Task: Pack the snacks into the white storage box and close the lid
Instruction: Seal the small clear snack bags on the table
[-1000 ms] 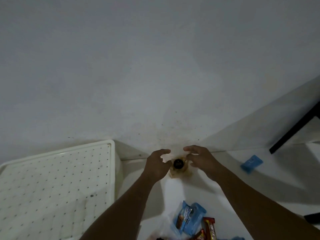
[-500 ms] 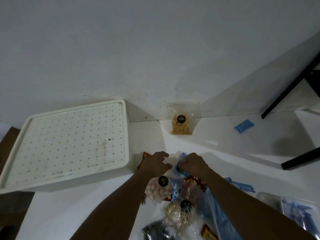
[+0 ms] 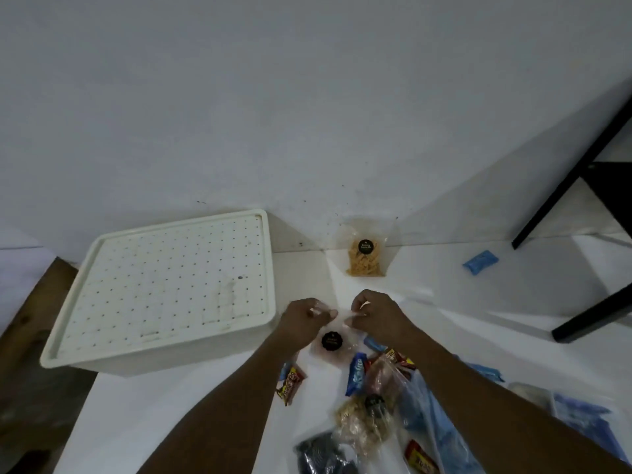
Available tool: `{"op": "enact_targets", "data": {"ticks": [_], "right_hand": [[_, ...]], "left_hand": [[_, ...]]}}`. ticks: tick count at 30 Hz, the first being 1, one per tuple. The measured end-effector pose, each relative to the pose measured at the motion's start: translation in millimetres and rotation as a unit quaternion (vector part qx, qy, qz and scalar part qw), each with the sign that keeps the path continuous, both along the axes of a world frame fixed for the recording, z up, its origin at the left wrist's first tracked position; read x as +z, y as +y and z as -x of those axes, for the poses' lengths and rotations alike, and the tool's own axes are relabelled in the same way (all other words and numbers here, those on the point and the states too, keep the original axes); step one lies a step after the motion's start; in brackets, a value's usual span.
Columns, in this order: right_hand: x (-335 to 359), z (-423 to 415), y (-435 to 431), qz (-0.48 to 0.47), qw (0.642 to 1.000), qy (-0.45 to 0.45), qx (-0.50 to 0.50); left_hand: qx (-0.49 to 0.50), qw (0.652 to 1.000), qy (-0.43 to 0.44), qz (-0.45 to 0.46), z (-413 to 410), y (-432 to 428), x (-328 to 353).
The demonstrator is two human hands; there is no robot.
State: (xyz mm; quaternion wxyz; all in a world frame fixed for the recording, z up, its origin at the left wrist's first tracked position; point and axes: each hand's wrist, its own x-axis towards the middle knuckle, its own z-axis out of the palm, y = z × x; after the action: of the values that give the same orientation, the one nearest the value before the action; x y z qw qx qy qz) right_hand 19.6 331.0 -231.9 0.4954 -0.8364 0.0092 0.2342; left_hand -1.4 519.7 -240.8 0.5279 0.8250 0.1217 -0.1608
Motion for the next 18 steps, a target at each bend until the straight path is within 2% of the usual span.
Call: {"op": "enact_targets", "data": {"ticks": [3,5,13,18], "right_hand": [[47,-7,-14,-0.096,0.994,0.008,-0.049],[74,-6,-22,-0.123,0.991,-0.005,-0.062],[136,10,-38,-0.18,0.978,-0.058,-0.088],[151,21,-43,-0.217,0.969,-0.068,-0.091]], "left_hand": [[0.03,0.994,-0.042,0.094,-5,1,39],[0.04,0.987,-0.054,0.144,-6,-2,65],[0.036,0.971,-0.136,0.195,0,-15,130],[0.04,0.961,-0.135,0.238,8,-23,148]]}}
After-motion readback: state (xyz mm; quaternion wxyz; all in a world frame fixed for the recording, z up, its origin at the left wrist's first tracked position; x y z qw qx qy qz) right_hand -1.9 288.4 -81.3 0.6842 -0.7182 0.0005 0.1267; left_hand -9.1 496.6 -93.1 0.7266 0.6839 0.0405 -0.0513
